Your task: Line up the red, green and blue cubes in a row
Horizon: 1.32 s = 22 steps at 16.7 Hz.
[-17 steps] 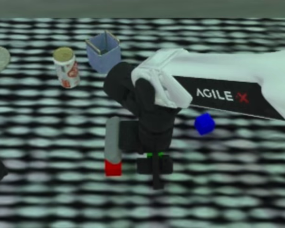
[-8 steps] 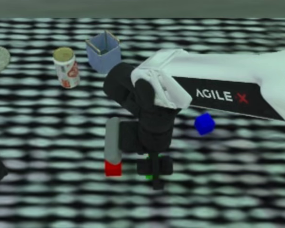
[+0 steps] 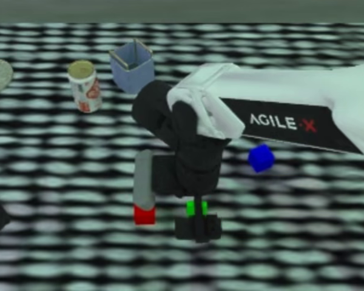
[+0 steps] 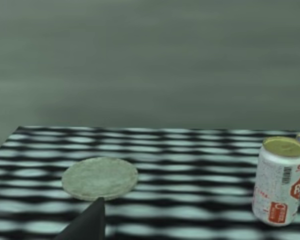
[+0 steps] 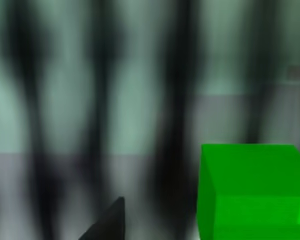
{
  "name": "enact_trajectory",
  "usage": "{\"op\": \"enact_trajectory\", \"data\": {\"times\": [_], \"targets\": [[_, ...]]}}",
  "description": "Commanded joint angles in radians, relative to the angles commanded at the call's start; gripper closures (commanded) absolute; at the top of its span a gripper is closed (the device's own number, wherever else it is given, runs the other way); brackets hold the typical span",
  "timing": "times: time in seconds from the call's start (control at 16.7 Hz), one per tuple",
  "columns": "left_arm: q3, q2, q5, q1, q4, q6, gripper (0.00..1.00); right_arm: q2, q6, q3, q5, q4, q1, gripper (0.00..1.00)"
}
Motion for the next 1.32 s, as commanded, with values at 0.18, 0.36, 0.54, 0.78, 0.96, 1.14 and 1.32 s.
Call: {"op": "enact_trajectory", "data": {"times": [0.18,0.36,0.54,0.78,0.96,1.14,1.32], "targets": [[0.0,0.0,0.0,0.0,0.0,0.0,0.0,0.0,0.0,0.0,0.0,0.0,0.0,0.0],[0.0,0.0,0.0,0.0,0.0,0.0,0.0,-0.001,0.0,0.0,0.0,0.0,-0.002,0.0],[0.0,0.0,0.0,0.0,0.0,0.0,0.0,-0.009,-0.002,0.038,0.0,-0.041,0.001,0.0],[0.0,0.0,0.0,0.0,0.0,0.0,0.0,-0.041,-0.004,0.147,-0.001,-0.197,0.004,0.0],[0.0,0.0,0.0,0.0,0.0,0.0,0.0,-0.059,-0.005,0.189,-0.001,-0.247,0.004,0.0],[0.0,0.0,0.0,0.0,0.0,0.0,0.0,-0.055,-0.004,0.187,-0.001,-0.245,0.0,0.0],[0.0,0.0,0.0,0.0,0.0,0.0,0.0,-0.048,0.03,0.194,0.001,-0.245,-0.015,0.0]]}}
